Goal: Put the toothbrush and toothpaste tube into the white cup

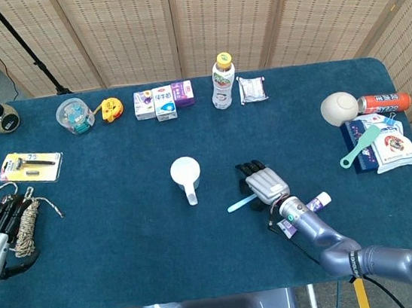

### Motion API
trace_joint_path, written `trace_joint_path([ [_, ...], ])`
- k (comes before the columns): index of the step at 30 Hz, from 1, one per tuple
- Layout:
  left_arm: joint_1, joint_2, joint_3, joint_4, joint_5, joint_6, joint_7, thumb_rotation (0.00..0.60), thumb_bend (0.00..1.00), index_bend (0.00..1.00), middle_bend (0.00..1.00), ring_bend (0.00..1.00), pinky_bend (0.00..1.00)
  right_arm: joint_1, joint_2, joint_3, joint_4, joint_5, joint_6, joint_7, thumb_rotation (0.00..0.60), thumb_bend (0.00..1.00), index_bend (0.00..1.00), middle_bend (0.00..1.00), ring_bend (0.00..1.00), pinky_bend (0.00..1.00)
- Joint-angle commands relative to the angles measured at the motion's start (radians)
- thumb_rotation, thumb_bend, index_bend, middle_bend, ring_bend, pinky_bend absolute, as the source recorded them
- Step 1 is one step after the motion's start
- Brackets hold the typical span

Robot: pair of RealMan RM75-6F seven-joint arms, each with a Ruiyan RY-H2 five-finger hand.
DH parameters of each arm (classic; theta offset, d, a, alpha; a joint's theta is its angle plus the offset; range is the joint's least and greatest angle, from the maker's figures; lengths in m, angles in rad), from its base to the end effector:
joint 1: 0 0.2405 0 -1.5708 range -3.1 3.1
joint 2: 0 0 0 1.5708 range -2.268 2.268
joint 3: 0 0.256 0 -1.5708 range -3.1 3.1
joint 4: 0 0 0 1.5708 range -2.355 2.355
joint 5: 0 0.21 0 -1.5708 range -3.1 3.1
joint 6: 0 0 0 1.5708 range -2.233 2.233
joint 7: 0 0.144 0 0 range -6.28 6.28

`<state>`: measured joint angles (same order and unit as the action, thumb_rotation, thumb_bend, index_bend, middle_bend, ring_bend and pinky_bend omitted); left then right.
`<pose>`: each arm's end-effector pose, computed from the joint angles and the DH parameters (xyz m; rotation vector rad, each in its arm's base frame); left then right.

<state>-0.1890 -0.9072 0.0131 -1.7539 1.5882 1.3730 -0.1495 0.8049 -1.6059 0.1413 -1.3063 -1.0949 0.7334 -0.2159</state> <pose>-0.2793 0.1940 0.1843 -1.5793 -0.9972 -0.9510 -0.1665 -0.3553 -0.0521 2.0058 -1.0851 0.7710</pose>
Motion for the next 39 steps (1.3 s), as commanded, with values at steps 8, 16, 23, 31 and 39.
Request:
trace_joint_path([
  [8,-0.001,0.002,-0.001,0.001,-0.003,-0.004,-0.004,0.6,0.24,0.0,0.0,0.0,0.0,0.016,-0.013,-0.006,0.013,0.04,-0.022,-0.031,0.6,0.36,0.44,0.06,0.0,0.0],
  [16,-0.002,0.003,0.0,0.001,0.0,-0.005,-0.006,0.6,0.24,0.0,0.0,0.0,0.0,0.022,-0.013,-0.009,0.008,0.05,-0.023,-0.04,0.6,0.4,0.46,0.07,0.0,0.0],
  [23,-0.003,0.003,0.001,0.002,0.002,-0.006,-0.009,0.6,0.24,0.0,0.0,0.0,0.0,0.023,-0.024,-0.01,0.015,0.051,-0.02,-0.034,0.6,0.4,0.48,0.08,0.0,0.0],
  [31,-0.003,0.003,0.001,0.002,0.0,-0.006,-0.01,0.6,0.24,0.0,0.0,0.0,0.0,0.016,-0.027,-0.013,0.021,0.019,-0.001,-0.011,0.6,0.4,0.51,0.09,0.0,0.0],
  [39,-0.004,0.003,0.002,-0.001,0.0,-0.01,-0.004,0.6,0.24,0.0,0.0,0.0,0.0,0.011,-0.034,-0.017,0.033,0.005,0.0,0.005,0.6,0.4,0.53,0.09,0.0,0.0],
])
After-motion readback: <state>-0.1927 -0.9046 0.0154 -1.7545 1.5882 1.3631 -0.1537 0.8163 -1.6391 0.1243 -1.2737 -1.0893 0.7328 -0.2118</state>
